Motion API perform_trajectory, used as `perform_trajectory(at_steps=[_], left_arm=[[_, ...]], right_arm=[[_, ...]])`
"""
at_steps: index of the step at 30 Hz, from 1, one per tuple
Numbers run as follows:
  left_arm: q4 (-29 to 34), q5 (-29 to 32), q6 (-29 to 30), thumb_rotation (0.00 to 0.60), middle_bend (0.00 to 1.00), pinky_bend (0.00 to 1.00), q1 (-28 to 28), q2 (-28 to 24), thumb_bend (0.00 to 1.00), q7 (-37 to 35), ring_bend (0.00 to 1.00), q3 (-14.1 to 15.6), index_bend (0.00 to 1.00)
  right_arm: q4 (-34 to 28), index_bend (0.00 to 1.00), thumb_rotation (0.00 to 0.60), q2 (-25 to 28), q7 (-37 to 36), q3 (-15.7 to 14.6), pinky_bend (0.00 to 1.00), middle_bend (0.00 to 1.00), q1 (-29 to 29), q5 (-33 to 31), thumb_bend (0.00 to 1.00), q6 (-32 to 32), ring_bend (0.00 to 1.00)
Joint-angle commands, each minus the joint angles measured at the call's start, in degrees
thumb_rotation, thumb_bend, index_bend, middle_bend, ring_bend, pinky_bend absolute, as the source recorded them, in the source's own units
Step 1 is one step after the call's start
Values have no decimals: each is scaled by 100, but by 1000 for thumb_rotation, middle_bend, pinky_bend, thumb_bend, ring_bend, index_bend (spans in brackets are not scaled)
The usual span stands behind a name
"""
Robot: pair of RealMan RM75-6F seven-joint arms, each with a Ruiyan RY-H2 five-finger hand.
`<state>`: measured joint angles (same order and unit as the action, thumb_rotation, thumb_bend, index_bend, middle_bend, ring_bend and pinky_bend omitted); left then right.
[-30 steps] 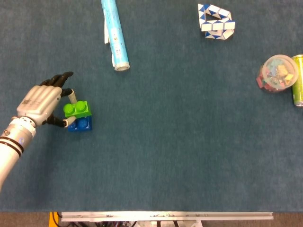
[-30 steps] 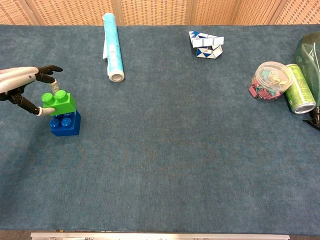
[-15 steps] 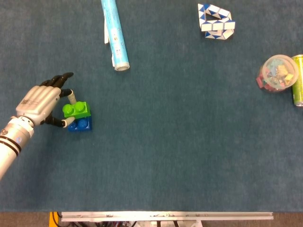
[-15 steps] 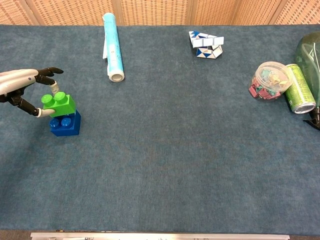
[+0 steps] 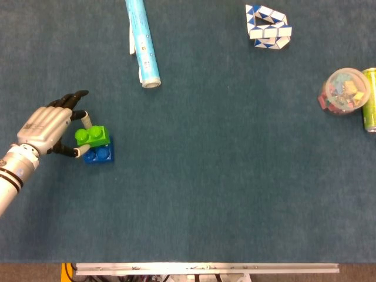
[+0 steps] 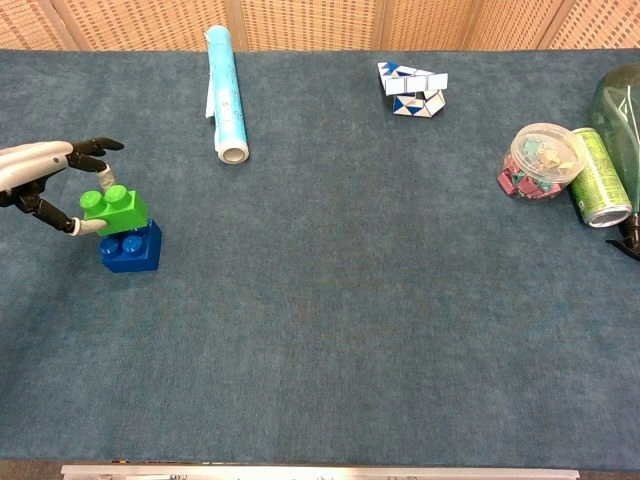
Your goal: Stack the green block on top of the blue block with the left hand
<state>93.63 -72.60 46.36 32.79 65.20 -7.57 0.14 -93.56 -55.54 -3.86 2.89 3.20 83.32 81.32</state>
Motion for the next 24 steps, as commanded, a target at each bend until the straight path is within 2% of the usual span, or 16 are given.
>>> perform_trajectory(at_steps=[1,24], left_arm=[[-15,-20,-12,600,0,114,-2,11,285,-20,0,-7,501],[-169,-146,5,600,0,113,-128,99,285,-241,0,4,501]], right_arm=[[-2,215,600,0,0,2,137,258,0,-2,98,2,131],[-12,215,600,10,-1,-1,137,258,-15,16,99,33,131]])
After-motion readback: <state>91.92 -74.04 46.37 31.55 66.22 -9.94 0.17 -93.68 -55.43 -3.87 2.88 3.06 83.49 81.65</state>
